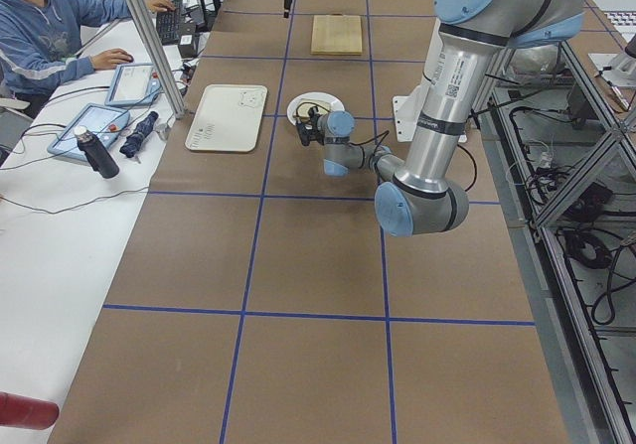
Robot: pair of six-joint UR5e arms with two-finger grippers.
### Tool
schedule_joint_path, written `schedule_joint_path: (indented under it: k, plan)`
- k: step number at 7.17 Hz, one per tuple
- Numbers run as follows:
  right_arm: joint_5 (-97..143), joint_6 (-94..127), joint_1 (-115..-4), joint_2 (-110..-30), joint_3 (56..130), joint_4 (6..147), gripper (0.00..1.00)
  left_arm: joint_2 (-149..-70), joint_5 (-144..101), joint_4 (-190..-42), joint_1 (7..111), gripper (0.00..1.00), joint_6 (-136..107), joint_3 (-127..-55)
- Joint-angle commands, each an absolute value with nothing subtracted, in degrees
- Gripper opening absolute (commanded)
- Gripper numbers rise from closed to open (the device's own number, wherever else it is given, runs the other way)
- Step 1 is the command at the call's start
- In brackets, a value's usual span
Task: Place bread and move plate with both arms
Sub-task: 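Lower the left gripper and grasp the plate rim nearest it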
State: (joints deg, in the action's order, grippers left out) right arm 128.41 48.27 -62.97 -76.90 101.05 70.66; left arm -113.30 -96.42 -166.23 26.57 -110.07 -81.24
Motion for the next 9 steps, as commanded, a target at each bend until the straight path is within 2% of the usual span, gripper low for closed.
schedule_joint_path:
  k: [1,4,5,6,7,8,9]
  plan:
    - [128.32,48.34,-62.93,-76.9,100.99,70.66,1.0,-113.29,-96.33,-166.29,25.41,0.58,-109.95,-81.21]
    - [128.41,48.34,-62.93,-76.73,100.99,70.66,1.0,-113.64,-96.33,-166.03,24.79,0.53,-110.21,-81.21]
    - [128.41,48.34,-62.93,-76.73,100.99,70.66,1.0,-113.64,-96.42,-166.03,24.79,0.34,-110.21,-81.21]
    - [128.41,48.34,-62.84,-76.64,100.99,70.66,1.0,-113.38,-96.42,-166.2,24.52,0.29,-110.04,-81.21]
    - [128.58,48.34,-62.93,-76.64,101.07,70.66,1.0,-113.55,-96.33,-166.11,24.35,0.29,-110.04,-81.21]
    - [128.58,48.34,-62.93,-76.47,100.99,70.66,1.0,-113.55,-96.33,-166.2,24.35,0.18,-110.3,-81.21]
    - [128.58,48.34,-62.84,-76.29,100.99,70.66,1.0,-113.55,-96.42,-166.38,24.35,0.0,-110.39,-81.3]
